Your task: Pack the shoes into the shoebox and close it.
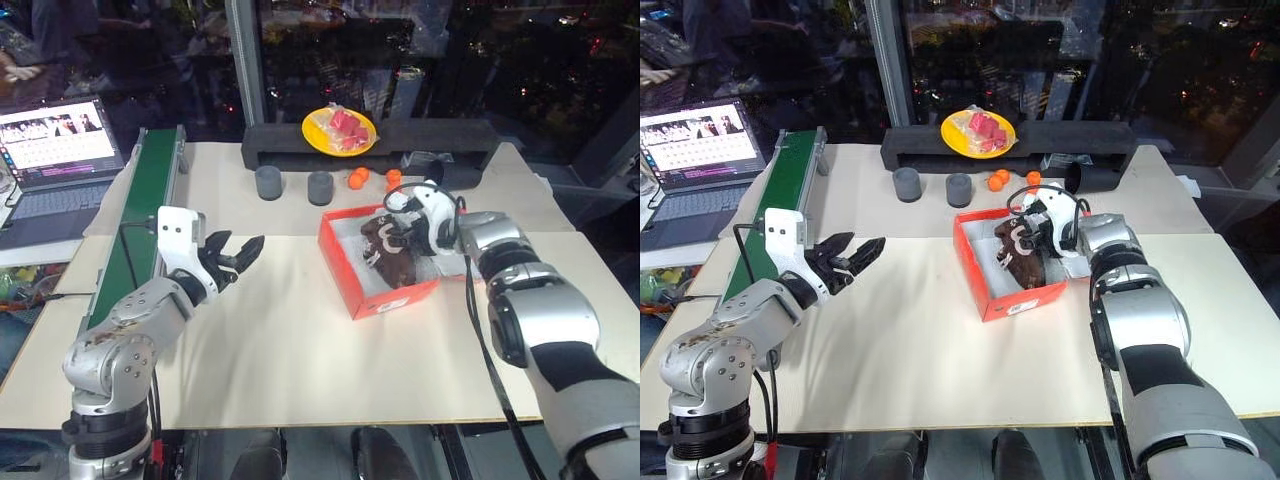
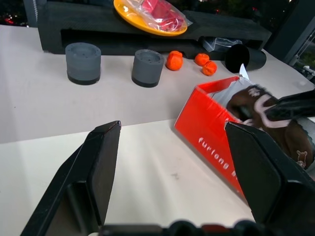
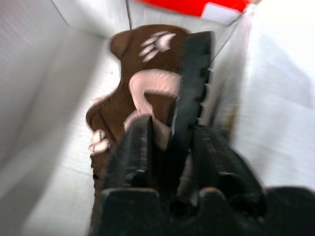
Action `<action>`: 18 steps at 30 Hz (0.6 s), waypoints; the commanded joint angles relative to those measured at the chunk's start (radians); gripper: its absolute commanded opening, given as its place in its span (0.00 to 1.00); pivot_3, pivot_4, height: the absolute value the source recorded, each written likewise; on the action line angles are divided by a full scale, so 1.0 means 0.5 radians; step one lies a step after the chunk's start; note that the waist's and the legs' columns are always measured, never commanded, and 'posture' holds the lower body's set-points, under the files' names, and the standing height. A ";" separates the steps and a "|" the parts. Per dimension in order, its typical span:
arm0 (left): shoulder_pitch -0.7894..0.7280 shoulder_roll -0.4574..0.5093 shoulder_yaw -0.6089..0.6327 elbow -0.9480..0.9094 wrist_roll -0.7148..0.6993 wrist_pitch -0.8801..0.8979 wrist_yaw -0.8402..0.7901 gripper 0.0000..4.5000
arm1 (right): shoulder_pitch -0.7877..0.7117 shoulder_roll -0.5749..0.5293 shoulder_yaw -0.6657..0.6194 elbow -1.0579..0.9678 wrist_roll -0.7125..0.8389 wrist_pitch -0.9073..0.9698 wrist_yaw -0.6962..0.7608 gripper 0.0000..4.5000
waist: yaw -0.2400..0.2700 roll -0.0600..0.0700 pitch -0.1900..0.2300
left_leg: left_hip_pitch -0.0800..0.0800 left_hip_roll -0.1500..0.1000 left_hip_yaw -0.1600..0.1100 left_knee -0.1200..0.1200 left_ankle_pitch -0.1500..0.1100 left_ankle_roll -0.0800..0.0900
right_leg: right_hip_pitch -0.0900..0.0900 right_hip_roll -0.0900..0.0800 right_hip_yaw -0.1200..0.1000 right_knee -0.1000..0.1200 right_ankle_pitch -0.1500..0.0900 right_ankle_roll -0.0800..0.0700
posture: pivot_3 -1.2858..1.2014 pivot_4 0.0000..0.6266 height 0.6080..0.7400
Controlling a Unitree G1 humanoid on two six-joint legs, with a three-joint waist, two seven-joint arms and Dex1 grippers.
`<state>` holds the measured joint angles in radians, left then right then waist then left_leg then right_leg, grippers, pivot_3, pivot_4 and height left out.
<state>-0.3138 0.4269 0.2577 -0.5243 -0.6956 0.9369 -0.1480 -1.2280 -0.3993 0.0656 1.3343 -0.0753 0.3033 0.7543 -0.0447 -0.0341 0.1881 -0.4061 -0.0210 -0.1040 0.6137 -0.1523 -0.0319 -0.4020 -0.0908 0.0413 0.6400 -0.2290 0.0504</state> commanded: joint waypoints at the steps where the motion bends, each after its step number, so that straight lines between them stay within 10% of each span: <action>1: 0.001 0.049 0.034 -0.076 0.002 -0.005 -0.007 0.80 | 0.005 0.000 -0.078 -0.012 0.017 -0.042 -0.108 0.69 | 0.000 0.000 0.000 | 0.000 0.000 0.000 0.000 0.000 0.000 | 0.000 0.000 0.000 0.001 0.000 0.000 | 0.52 0.24 1.00; 5: 0.036 0.069 0.058 -0.095 -0.009 0.009 0.001 0.80 | -0.106 0.029 -0.129 -0.142 0.042 -0.221 -0.174 0.99 | -0.004 0.000 0.000 | -0.002 0.000 0.000 0.000 0.000 0.000 | -0.002 0.000 0.001 0.000 0.000 0.000 | 0.52 0.24 1.00; 12: 0.035 0.138 0.092 -0.030 0.100 -0.041 0.035 0.80 | -0.116 0.128 -0.231 -0.846 0.274 0.123 -0.063 0.99 | -0.053 0.002 0.001 | -0.002 0.002 0.000 -0.004 0.000 0.000 | -0.006 0.001 0.002 0.002 0.000 0.000 | 0.52 0.24 1.00; 18: 0.089 0.208 0.114 0.076 0.383 -0.170 0.133 0.80 | 0.448 0.112 -0.165 -2.132 0.575 0.614 0.131 0.99 | -0.022 0.002 0.001 | -0.002 0.002 -0.002 -0.007 0.000 0.000 | -0.007 0.001 -0.001 0.002 0.000 0.000 | 0.52 0.24 1.00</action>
<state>-0.2681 0.5260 0.2899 -0.4840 -0.5439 0.8923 -0.1039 -1.0614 -0.3255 -0.0331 0.4436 0.1672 0.5573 0.7868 -0.0556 -0.0331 0.1887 -0.4075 -0.0205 -0.1048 0.6101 -0.1524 -0.0318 -0.4055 -0.0907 0.0411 0.6409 -0.2292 0.0503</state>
